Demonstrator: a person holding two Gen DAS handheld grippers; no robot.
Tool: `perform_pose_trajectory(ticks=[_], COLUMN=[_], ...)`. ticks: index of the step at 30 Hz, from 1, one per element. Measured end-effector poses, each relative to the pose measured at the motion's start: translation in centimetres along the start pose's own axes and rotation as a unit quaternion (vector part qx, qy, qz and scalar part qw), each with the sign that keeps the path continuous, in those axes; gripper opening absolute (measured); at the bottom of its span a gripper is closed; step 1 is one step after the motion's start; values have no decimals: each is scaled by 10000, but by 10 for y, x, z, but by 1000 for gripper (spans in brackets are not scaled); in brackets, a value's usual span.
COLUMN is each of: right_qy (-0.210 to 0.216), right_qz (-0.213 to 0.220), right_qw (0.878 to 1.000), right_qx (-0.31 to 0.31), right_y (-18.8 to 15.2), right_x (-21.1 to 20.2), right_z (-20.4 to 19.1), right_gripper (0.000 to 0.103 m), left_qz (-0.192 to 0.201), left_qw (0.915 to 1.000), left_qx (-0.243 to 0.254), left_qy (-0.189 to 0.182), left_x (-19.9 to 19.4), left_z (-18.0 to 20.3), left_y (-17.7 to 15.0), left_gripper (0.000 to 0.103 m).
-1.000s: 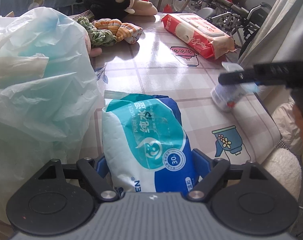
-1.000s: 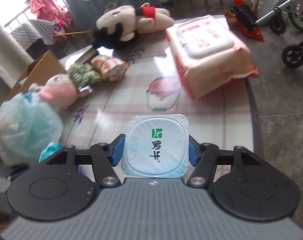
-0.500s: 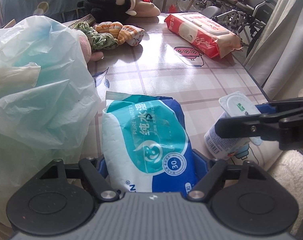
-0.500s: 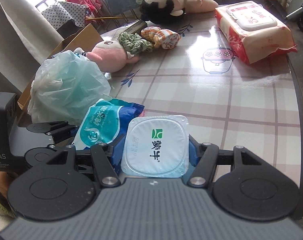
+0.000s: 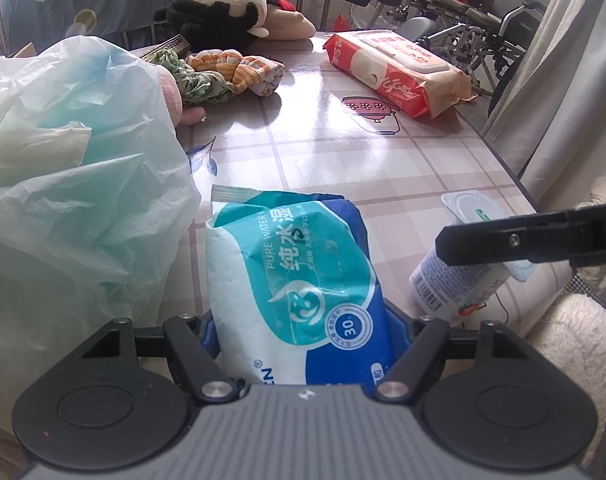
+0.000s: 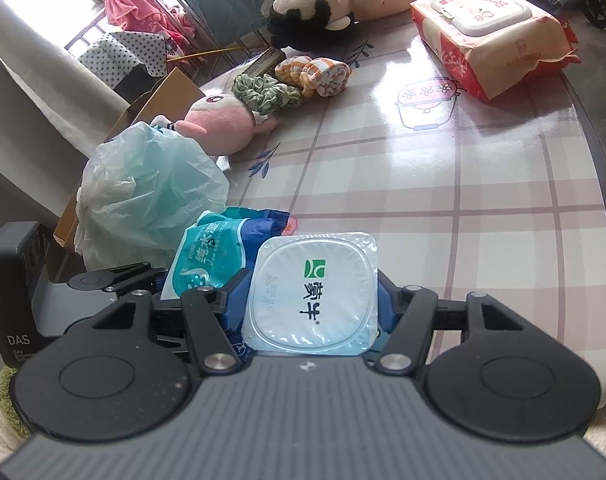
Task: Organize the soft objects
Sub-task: 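Carry the wipes packet with the left tool while the right tool carries the yogurt cup to the box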
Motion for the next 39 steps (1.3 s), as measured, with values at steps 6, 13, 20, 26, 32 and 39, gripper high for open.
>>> perform_pose_trajectory(ticks=[6,13,20,26,32,39], right_qy=[38,4,28,120,376,1052], right_qz=[56,107,218,402,670,896], right_qw=[9999,9999,9997,9990,9939,9765], right_qx=[93,101,109,-138,-791,-1656], right_y=[-2,-3,0,20,71,158], right_x=[-4,-5,-11,-29,-50,-39], right_z=[1,1,-4,-28,-81,-179], right_gripper=[60,59,59,59,59,59], left_qz=[25,166,300,574,1188,1897], left_qw=[10000,9998,9995,9978,9916,9786], left_qx=[38,86,24,-122,-370,-788], left_qy=[-11,-37,-85,-300,-364,114], left_x=[-6,-18,-33,-71,-141,-219], left_z=[1,5,2,-6,-44,-134], left_y=[-4,-6,-5,7,40,89], left_gripper=[75,75,74,74,74,74])
Point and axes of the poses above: each gripper's, at about its wrist camera, not at the fingertips, and x roughly the way its jaws point, z to its right, y to its top, the point moved 7 cm from there along x, roughly the way its jaws point, and after that the axes turned 15 degrees about -x, right-handed, at the moved point
